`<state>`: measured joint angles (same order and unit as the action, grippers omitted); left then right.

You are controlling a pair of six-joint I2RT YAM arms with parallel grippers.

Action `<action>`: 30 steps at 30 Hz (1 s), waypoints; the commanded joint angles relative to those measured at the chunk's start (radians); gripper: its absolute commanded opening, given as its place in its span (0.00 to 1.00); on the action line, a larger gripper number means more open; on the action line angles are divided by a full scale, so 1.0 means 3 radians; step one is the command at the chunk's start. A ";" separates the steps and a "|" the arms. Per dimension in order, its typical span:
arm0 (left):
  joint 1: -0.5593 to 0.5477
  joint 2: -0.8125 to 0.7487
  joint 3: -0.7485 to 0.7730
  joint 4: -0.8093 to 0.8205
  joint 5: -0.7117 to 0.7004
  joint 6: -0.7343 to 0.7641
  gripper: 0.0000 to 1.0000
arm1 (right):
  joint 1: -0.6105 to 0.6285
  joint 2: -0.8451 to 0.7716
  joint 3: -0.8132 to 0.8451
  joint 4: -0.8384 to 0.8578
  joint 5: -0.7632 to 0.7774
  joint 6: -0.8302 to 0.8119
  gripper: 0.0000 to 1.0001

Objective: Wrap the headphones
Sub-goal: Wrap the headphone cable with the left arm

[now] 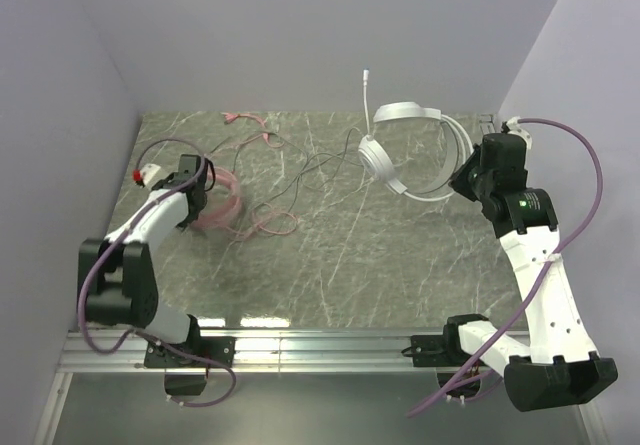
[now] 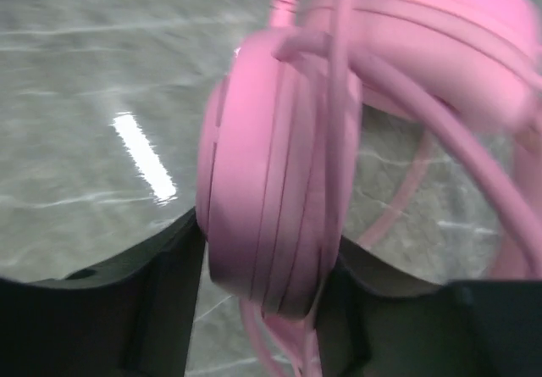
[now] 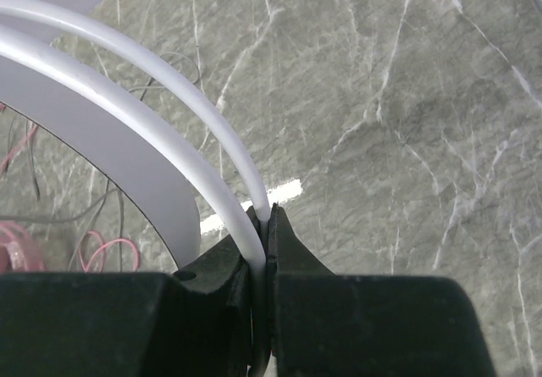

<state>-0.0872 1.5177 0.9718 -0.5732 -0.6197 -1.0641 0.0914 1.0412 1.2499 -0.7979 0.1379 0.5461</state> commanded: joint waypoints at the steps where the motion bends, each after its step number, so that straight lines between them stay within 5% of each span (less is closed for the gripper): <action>1: -0.0062 -0.0477 -0.0028 -0.0129 -0.0398 -0.0430 0.54 | -0.0023 -0.0147 0.0113 0.0307 0.0026 0.0174 0.00; 6: -0.0057 -0.0498 0.0130 -0.0553 -0.0608 -0.0692 0.79 | -0.0023 -0.0168 0.0103 0.0292 0.0067 0.0169 0.00; 7: -0.0052 -0.0488 0.0196 -0.0615 -0.0614 -0.0742 0.96 | -0.0023 -0.0178 0.0098 0.0287 0.0072 0.0164 0.00; 8: -0.0057 -0.0498 0.0217 -0.0636 -0.0573 -0.0692 0.99 | -0.0023 -0.0183 0.0093 0.0297 0.0057 0.0159 0.00; 14: -0.0062 -0.0870 0.0187 -0.0407 -0.0277 -0.0304 0.99 | -0.0023 -0.0193 0.0047 0.0297 0.0011 0.0113 0.00; 19: -0.0108 -0.1469 -0.0151 0.0385 0.0689 0.0375 0.99 | -0.0023 -0.0336 -0.0055 0.0445 -0.0234 -0.0051 0.00; 25: -0.0282 -0.1643 -0.0095 0.0677 0.1338 0.0769 1.00 | -0.0023 -0.0403 -0.0147 0.0579 -0.0520 -0.0118 0.00; 30: -0.0456 -0.1669 -0.0263 0.1484 0.2090 0.1123 0.99 | -0.0023 -0.0331 -0.0152 0.0573 -0.0705 -0.0107 0.00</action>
<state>-0.2012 1.0336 0.9173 -0.3302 -0.1871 -0.8402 0.0910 0.9455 1.1965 -0.7292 0.0013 0.4992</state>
